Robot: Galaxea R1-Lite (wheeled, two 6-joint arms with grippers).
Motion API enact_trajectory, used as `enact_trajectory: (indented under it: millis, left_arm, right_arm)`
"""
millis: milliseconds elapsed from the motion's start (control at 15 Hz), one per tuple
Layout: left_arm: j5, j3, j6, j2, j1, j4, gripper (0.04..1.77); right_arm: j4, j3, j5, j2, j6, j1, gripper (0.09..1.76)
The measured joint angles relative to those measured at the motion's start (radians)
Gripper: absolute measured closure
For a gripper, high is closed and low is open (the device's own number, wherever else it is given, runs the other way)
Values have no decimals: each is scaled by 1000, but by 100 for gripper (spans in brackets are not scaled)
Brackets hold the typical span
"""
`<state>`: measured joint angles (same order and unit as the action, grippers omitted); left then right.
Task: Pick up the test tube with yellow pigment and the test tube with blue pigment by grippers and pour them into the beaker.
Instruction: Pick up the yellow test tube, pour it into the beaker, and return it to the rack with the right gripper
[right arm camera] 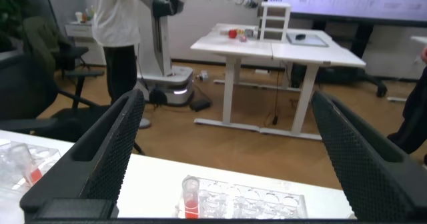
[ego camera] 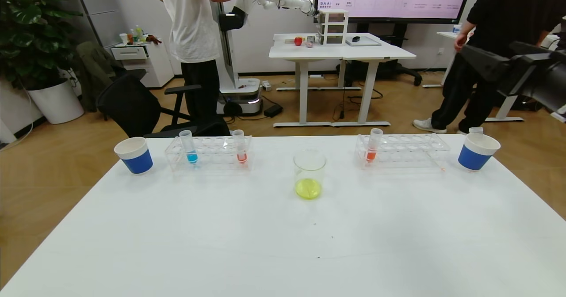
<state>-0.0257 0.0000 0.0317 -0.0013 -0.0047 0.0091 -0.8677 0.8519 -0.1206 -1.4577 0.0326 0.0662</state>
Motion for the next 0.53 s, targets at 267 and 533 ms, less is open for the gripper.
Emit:
enact_trajectory:
  millis: [267,533]
  left_arm:
    - [0,0,0,0,0,0,7]
    - [0,0,0,0,0,0,7]
  right_arm:
    - [90,-131,-1,350,-8,-15,11]
    - [304,-219,-6,727,-79,-17,11]
